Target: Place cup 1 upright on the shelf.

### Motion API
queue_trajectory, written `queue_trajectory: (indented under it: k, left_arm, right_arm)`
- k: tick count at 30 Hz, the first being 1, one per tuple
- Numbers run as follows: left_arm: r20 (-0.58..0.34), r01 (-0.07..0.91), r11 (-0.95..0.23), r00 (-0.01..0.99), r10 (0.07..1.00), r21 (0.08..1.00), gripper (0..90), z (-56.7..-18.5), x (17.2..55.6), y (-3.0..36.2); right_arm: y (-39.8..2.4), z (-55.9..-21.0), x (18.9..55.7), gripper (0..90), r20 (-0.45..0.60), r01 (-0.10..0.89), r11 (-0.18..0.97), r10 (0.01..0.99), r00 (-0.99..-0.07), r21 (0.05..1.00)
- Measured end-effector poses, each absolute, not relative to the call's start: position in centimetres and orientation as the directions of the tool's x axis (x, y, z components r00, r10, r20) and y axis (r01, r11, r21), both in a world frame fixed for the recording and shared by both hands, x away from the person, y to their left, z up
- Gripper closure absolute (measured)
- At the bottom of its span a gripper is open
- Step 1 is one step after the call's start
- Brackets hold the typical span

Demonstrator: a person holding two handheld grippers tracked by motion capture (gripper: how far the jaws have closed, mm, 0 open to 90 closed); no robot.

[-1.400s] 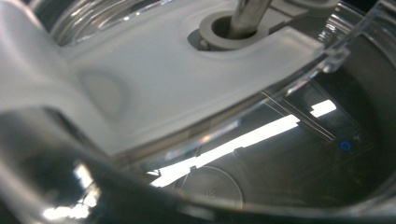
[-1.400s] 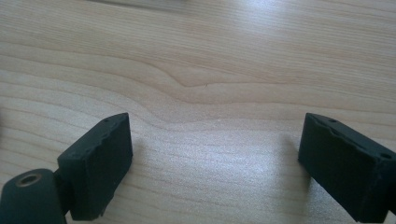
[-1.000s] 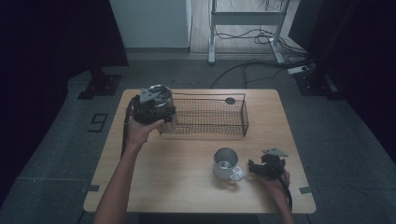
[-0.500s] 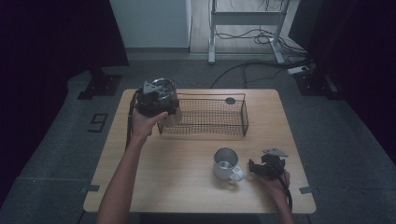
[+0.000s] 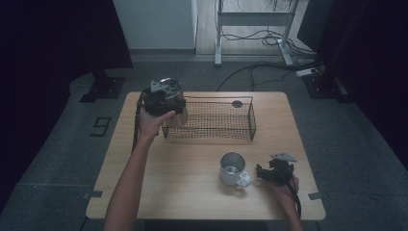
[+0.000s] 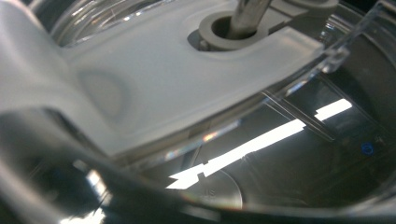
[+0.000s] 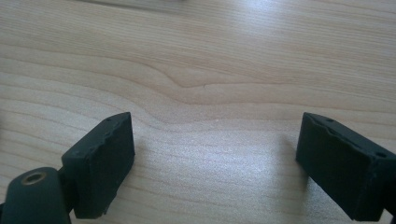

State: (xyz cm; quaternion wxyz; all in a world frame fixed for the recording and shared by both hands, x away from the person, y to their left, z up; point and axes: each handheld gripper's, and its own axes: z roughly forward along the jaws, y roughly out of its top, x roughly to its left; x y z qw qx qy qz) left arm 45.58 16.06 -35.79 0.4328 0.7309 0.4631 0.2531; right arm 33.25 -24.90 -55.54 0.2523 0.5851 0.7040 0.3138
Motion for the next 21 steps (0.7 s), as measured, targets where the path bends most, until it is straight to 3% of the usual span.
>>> queue_trajectory:
  k: [21]
  left_arm:
    - [-0.027, 0.466, -0.212, 0.455, 0.89, 0.859, 4.2, -36.1, 47.7, 14.5]
  right_arm:
    - [-24.9, -55.5, 33.3, 11.2, 0.012, 0.667, 0.115, 0.983, -0.183, 0.736]
